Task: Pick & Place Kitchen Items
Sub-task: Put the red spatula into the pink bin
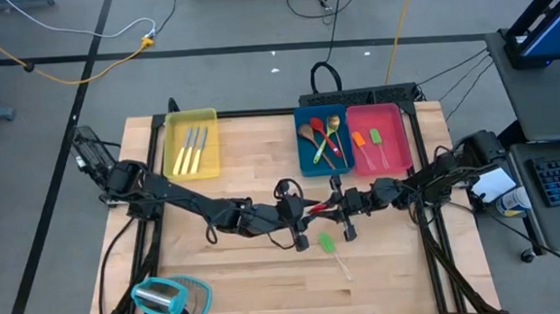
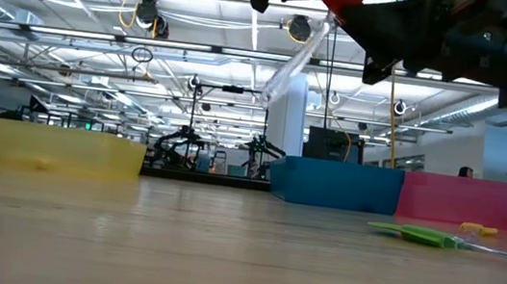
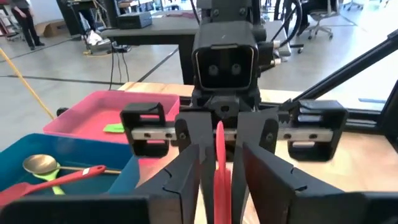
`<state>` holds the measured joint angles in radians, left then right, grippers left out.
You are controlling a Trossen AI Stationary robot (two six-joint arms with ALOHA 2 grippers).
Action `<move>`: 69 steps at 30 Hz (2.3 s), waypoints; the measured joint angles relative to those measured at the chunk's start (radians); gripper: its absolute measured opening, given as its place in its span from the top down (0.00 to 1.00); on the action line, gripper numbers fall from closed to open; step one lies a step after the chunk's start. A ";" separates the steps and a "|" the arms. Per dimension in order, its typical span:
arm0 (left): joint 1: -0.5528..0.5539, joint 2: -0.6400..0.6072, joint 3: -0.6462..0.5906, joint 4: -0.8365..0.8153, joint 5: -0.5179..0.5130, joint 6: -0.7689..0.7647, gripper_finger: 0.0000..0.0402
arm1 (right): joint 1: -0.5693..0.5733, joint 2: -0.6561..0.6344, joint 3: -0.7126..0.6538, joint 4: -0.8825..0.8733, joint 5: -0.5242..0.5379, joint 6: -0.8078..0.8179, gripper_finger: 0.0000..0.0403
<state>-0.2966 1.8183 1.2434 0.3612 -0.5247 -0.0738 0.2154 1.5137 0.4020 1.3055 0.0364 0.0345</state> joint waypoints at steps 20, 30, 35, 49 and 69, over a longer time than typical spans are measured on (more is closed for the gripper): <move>0.024 0.000 0.000 -0.118 0.054 -0.065 0.64 | -0.006 -0.526 -0.243 -0.091 0.093 -0.013 0.95; 0.088 0.076 0.000 -0.032 0.175 -0.080 0.64 | -0.006 -0.527 -0.244 -0.099 0.073 0.028 0.95; 0.100 0.087 0.000 -0.037 0.167 -0.077 0.64 | -0.005 -0.528 -0.243 -0.104 0.059 0.036 0.95; 0.105 0.087 0.000 -0.041 0.234 -0.022 0.64 | -0.006 -0.527 -0.243 -0.096 0.069 0.077 0.95; 0.150 0.087 -0.002 0.087 0.270 -0.029 0.97 | -0.025 -0.504 -0.240 -0.070 0.097 0.069 0.95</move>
<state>-0.1463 1.9049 1.2415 0.4479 -0.2546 -0.1030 0.1901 1.0093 0.1617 1.2354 0.1338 0.1033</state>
